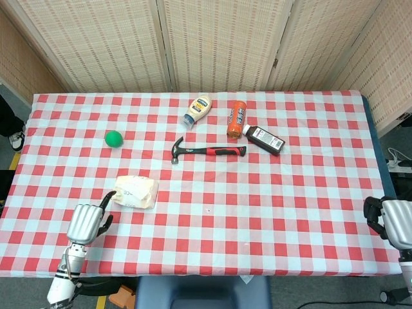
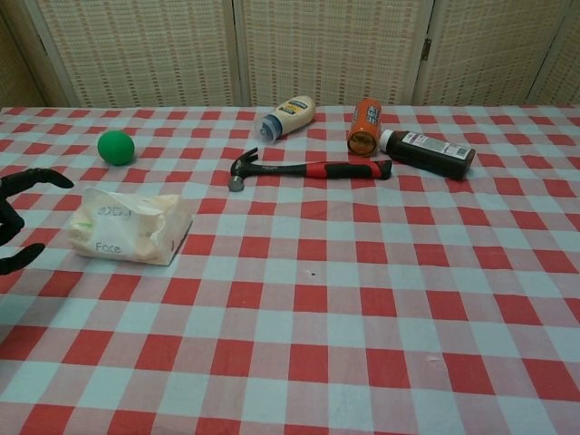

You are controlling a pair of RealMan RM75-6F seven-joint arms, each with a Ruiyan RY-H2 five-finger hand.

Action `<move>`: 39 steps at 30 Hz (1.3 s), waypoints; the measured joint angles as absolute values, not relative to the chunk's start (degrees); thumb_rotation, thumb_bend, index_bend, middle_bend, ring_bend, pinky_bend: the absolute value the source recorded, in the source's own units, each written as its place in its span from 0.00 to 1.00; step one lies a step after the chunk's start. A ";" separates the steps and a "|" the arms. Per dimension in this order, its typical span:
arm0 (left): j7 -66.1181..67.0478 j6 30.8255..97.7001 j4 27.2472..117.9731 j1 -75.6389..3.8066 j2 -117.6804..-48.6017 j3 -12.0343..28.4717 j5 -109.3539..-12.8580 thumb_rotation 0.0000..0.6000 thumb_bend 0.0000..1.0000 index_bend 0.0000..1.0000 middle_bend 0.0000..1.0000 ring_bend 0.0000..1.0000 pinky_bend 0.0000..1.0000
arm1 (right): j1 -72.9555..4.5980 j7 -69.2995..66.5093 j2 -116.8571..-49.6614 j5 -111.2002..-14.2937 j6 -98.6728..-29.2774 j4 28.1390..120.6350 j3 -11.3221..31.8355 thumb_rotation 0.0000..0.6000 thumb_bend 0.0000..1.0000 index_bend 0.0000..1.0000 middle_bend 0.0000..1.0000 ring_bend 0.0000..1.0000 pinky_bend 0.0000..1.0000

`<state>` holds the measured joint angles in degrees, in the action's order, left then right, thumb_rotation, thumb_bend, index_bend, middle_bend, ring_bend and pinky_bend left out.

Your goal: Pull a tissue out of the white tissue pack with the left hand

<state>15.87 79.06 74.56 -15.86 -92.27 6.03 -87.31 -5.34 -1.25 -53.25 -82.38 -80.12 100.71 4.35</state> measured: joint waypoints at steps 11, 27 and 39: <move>12.28 78.16 63.35 -22.33 -101.78 8.89 -88.12 1.00 0.40 0.31 0.92 0.95 1.00 | -5.87 -0.64 -52.67 -81.91 -78.41 101.22 3.82 1.00 1.00 0.89 0.80 0.61 0.86; 9.24 83.81 53.43 -24.91 -107.95 9.47 -89.42 1.00 0.50 0.70 0.97 0.95 1.00 | -6.34 -0.25 -52.06 -81.34 -76.97 101.81 3.36 1.00 1.00 0.89 0.80 0.60 0.86; 13.20 85.78 64.72 -20.48 -89.94 4.47 -91.52 1.00 0.49 0.72 0.99 0.95 1.00 | -6.81 0.25 -51.64 -80.53 -75.63 102.22 3.16 1.00 1.00 0.89 0.80 0.60 0.86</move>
<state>13.20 85.78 64.72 -20.48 -89.94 4.47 -91.52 -6.81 0.25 -51.64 -80.53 -75.63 102.22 3.16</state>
